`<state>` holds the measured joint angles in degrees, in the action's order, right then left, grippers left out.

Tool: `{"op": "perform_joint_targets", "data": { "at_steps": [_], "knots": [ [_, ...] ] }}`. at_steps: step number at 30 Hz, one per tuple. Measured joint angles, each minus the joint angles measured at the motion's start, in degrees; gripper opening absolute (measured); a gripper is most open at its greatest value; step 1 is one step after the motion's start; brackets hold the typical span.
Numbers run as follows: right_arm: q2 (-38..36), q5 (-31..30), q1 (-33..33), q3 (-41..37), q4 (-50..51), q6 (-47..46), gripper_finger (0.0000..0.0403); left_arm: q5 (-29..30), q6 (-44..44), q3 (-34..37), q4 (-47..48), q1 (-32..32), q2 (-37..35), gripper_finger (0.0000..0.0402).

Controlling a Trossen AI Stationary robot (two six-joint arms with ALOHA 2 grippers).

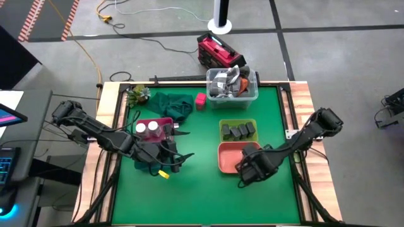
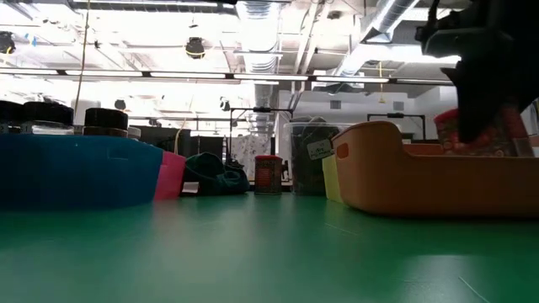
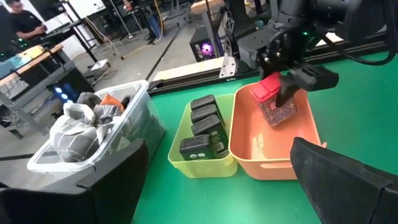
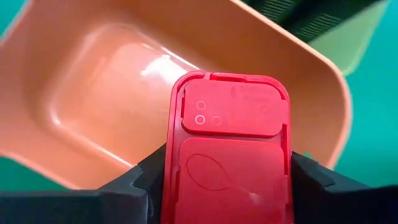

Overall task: Sort spices by type
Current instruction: Put the red spice can into the orange bin

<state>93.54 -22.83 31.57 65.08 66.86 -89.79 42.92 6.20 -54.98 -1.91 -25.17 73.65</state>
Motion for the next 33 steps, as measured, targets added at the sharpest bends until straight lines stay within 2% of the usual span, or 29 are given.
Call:
{"op": "perform_joint_targets", "data": {
  "at_steps": [6, 16, 23, 29, 33],
  "knots": [
    [0.0, -0.2, -0.19, 0.0, 0.28, -2.85, 0.0237, 0.0, 0.0, 0.0, 0.19, 0.0, 0.0, 0.0374],
    [0.0, 0.33, -0.22, 0.0, 0.41, -2.81, 0.0283, -0.02, -1.21, -0.02, 3.56, 0.0, 0.06, 0.0374],
    [-0.13, 1.72, -0.26, 0.22, 1.55, -1.74, 0.0285, -0.02, -1.33, -0.02, 3.89, 0.0, 0.04, 0.0374],
    [-0.28, 1.77, -1.38, 6.86, 12.89, -0.5, 0.0286, -0.02, 0.35, -0.02, 4.35, 0.0, 0.04, 0.0374],
    [-0.31, 0.42, -2.63, 11.72, 15.01, 4.39, 0.0286, -1.28, 2.37, -0.02, 7.12, 1.26, 0.04, 0.0374]
  ]
}}
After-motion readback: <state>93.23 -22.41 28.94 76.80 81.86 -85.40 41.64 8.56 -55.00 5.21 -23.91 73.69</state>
